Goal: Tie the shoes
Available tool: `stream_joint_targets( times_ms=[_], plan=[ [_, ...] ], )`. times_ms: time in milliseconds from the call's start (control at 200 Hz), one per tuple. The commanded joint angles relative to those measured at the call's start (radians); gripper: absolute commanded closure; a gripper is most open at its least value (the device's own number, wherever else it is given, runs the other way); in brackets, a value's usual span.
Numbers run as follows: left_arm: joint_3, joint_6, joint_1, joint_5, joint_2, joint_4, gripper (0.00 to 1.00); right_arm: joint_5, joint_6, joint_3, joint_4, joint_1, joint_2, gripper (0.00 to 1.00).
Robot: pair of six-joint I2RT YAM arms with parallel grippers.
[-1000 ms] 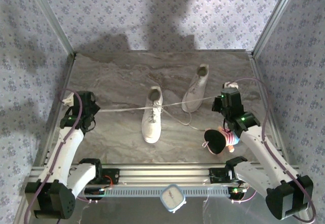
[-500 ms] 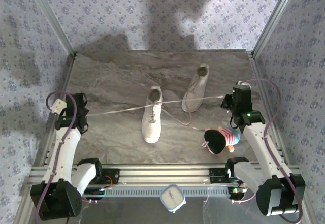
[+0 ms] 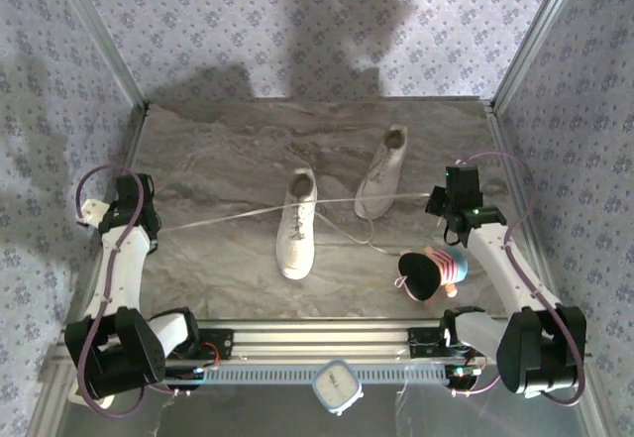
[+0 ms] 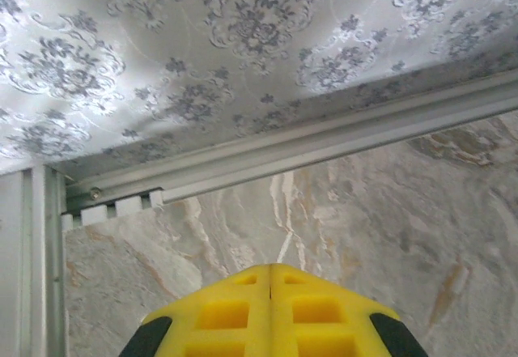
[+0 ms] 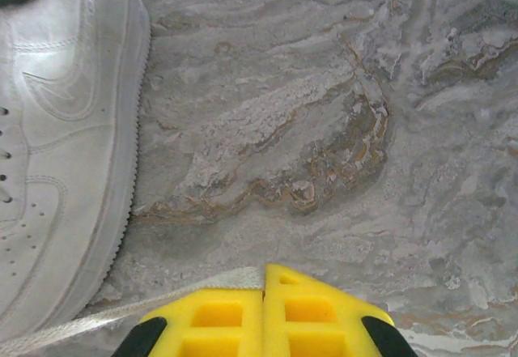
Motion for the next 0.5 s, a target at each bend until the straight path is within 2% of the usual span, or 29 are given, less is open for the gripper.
stream_joint_targets(
  times_ms=[0,135,250,310,390,495],
  plan=[
    [0.036,0.019,0.011,-0.068,0.021,-0.033,1.00,0.037,0.022,-0.005,0.004,-0.012,0.018,1.00],
    [0.021,0.041,0.010,0.003,0.014,-0.001,1.00,0.027,0.019,-0.007,0.010,-0.010,0.016,1.00],
    [-0.035,0.135,-0.004,0.206,-0.075,0.127,1.00,-0.091,-0.031,-0.031,0.087,0.033,-0.063,1.00],
    [-0.067,0.180,-0.027,0.293,-0.137,0.177,1.00,-0.130,-0.047,-0.038,0.119,0.090,-0.118,1.00],
    [-0.094,0.198,-0.066,0.351,-0.203,0.186,1.00,-0.149,-0.084,-0.031,0.148,0.190,-0.192,1.00],
    [-0.124,0.226,-0.159,0.431,-0.253,0.247,1.00,-0.233,-0.160,0.012,0.172,0.317,-0.246,1.00]
  ],
)
